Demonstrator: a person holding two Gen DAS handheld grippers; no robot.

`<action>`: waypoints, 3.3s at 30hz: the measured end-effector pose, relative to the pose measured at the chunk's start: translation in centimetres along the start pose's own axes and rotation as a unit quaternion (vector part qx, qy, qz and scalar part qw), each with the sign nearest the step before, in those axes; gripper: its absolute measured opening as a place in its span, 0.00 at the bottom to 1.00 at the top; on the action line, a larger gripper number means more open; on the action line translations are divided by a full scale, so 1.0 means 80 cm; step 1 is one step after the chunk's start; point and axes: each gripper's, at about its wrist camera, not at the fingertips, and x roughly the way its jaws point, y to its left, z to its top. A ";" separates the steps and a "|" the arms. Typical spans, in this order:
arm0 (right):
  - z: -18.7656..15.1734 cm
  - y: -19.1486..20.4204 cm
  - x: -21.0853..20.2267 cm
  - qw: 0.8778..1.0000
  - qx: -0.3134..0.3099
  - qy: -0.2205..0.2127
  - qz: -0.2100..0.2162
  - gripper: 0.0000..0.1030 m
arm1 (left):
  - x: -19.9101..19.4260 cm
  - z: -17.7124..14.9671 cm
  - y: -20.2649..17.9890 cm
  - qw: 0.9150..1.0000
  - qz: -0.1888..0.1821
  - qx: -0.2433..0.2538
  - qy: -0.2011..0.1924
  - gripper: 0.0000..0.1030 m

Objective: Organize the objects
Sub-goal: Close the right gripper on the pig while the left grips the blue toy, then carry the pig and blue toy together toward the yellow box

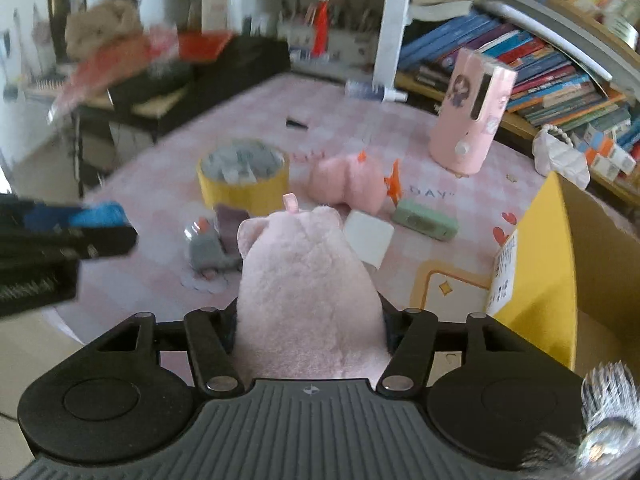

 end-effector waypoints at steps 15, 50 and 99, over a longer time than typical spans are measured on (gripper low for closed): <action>-0.064 0.012 -0.095 0.994 0.114 -0.007 0.001 0.56 | -0.079 -0.050 -0.016 0.998 -0.049 0.037 -0.016 0.32; -0.220 -0.009 -0.238 0.953 0.282 -0.032 -0.102 0.58 | -0.158 -0.114 -0.112 0.969 -0.170 0.174 -0.035 0.32; -0.236 -0.083 -0.248 0.936 0.319 -0.021 -0.150 0.58 | -0.122 -0.095 -0.194 0.950 -0.225 0.215 -0.028 0.32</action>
